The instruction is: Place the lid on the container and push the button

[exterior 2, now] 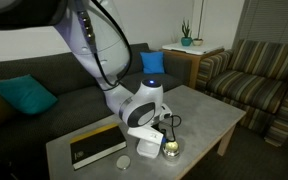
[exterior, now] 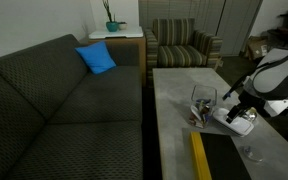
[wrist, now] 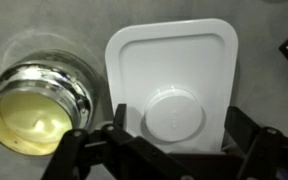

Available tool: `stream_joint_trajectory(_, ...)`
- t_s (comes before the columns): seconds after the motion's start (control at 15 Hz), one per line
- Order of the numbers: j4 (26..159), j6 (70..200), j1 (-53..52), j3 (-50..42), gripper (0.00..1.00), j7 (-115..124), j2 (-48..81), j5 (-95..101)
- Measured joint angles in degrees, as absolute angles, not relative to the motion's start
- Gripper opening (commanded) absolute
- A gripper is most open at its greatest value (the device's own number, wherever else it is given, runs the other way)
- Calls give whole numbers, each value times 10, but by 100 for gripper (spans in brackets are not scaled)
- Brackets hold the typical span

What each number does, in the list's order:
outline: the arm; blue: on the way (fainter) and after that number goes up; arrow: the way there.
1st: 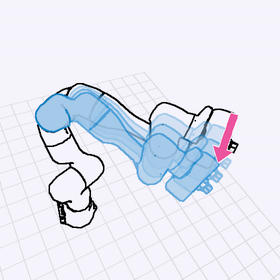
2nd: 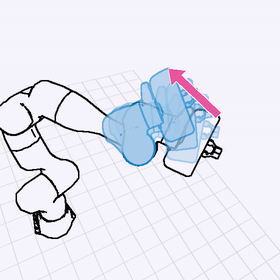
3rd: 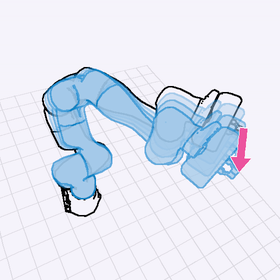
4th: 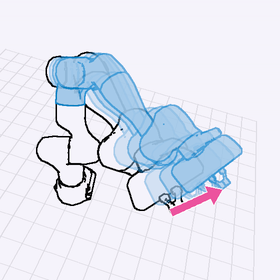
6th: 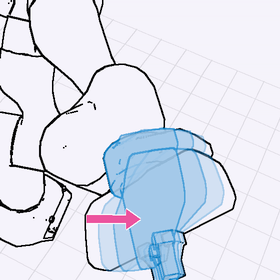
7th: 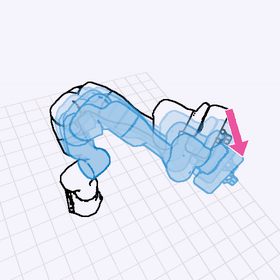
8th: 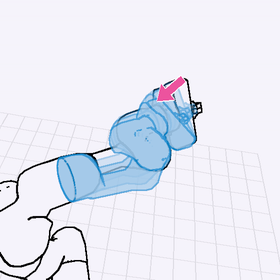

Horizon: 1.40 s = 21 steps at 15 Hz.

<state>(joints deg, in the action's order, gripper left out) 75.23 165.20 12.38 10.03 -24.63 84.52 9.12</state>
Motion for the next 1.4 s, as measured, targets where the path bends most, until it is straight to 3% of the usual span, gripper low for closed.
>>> stream_joint_trajectory(0.2, 752, 1652, 120, 100, 100, -246, 845, 91)
stream_joint_trajectory(0.27, 752, 1652, 119, 100, 81, -246, 845, 91)
stream_joint_trajectory(0.73, 751, 1652, 115, 99, 30, -246, 845, 91)
stream_joint_trajectory(1.4, 752, 1662, 91, 69, 29, -211, 839, 92)
